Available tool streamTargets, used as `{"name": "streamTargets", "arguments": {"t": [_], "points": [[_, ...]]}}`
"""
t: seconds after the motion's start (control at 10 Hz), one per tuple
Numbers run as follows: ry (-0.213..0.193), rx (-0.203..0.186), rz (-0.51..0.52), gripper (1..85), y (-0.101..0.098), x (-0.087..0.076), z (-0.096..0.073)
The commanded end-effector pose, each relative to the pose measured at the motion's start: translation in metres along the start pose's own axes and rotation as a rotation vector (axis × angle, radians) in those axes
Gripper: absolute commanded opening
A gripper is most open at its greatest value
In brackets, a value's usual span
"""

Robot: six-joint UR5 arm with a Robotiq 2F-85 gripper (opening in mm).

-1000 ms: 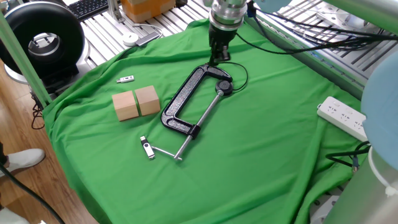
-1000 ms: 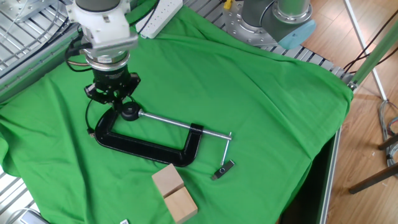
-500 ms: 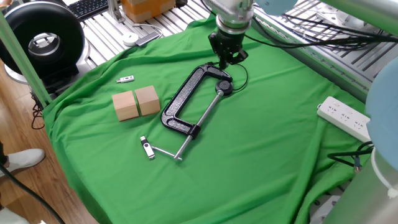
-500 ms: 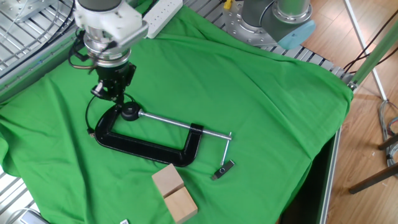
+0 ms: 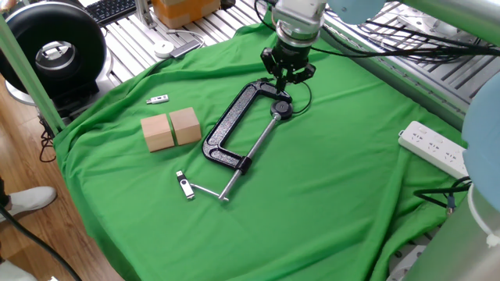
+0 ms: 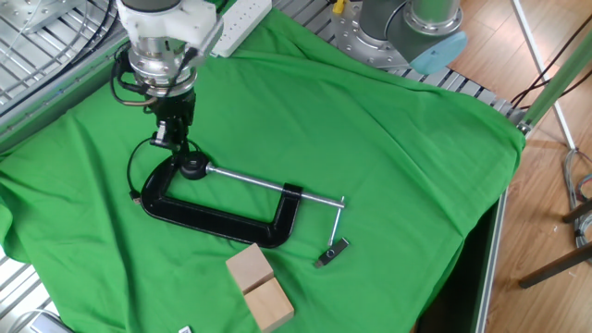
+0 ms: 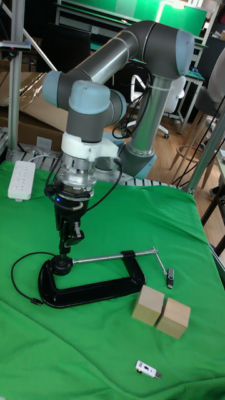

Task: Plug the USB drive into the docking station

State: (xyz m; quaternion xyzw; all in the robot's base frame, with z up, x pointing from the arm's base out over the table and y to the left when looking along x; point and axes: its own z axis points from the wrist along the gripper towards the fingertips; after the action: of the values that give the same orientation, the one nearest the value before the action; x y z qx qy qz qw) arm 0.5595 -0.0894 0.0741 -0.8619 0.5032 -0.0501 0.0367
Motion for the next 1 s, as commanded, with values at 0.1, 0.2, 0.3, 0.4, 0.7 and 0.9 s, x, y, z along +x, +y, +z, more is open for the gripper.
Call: {"name": "streamTargets", "arguments": {"t": [0.1, 0.2, 0.3, 0.4, 0.7, 0.9], "points": [[0.007, -0.048, -0.104, 1.7, 0.02, 0.004, 0.006], [0.01, -0.058, -0.117, 1.7, 0.021, 0.005, 0.007], [0.0, -0.077, -0.12, 1.7, 0.024, 0.002, 0.006], [-0.008, -0.103, -0.128, 1.7, 0.027, 0.0, 0.005], [-0.034, -0.114, -0.157, 1.7, 0.023, -0.001, 0.004], [-0.036, -0.138, -0.191, 1.7, 0.012, 0.009, -0.008]]}}
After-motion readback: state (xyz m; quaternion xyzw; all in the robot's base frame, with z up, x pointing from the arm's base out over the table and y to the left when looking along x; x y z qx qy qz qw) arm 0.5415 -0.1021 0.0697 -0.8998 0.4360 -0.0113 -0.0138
